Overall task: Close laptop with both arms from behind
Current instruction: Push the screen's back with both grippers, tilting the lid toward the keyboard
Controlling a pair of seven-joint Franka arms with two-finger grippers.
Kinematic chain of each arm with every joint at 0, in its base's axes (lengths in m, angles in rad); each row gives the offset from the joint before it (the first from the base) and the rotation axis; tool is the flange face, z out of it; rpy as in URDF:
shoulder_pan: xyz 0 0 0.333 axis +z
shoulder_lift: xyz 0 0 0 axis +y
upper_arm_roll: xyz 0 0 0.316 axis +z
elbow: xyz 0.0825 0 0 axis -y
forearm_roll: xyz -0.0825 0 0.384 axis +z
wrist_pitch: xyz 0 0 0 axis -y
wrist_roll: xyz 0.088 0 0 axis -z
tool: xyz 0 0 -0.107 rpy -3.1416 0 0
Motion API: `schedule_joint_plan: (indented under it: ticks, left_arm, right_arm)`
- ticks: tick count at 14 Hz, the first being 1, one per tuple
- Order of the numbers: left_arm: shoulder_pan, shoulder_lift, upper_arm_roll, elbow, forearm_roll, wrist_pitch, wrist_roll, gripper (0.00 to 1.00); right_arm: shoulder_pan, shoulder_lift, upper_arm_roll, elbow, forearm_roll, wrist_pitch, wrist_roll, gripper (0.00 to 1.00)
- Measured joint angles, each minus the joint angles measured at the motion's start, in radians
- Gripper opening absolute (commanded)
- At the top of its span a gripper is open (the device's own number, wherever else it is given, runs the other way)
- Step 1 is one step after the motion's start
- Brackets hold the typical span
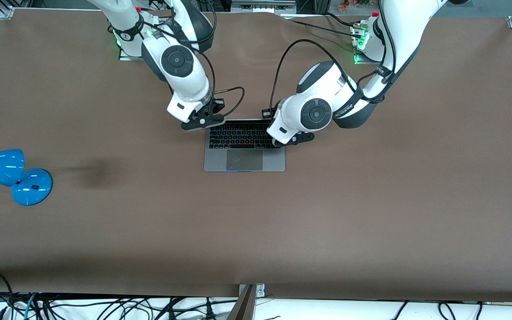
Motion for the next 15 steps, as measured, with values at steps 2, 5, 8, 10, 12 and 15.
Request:
schedule_joint_plan:
  ticks: [2, 5, 8, 10, 12, 15]
  left_arm:
    - [0.0, 0.017, 0.01, 0.018, 0.015, 0.0, 0.0, 0.0]
    - [0.0, 0.057, 0.015, 0.054, 0.037, 0.001, 0.0, 0.0]
    - [0.001, 0.099, 0.019, 0.091, 0.066, 0.003, 0.0, 0.0]
    - [0.0, 0.123, 0.026, 0.114, 0.076, 0.004, 0.0, 0.0]
    - [0.0, 0.144, 0.036, 0.133, 0.098, 0.005, 0.0, 0.0]
    - [-0.001, 0.184, 0.042, 0.171, 0.119, 0.008, 0.0, 0.0]
  right_arm:
    - [-0.005, 0.026, -0.003, 0.021, -0.008, 0.007, -0.001, 0.0]
    - [-0.009, 0.063, -0.006, 0.057, -0.033, 0.009, -0.001, 0.0]
    - [-0.01, 0.103, -0.016, 0.09, -0.064, 0.013, -0.001, 0.0]
    - [-0.01, 0.136, -0.028, 0.116, -0.086, 0.023, -0.001, 0.0]
    - [-0.011, 0.168, -0.035, 0.139, -0.094, 0.036, -0.001, 0.0]
    - [-0.011, 0.204, -0.037, 0.153, -0.097, 0.078, -0.001, 0.0]
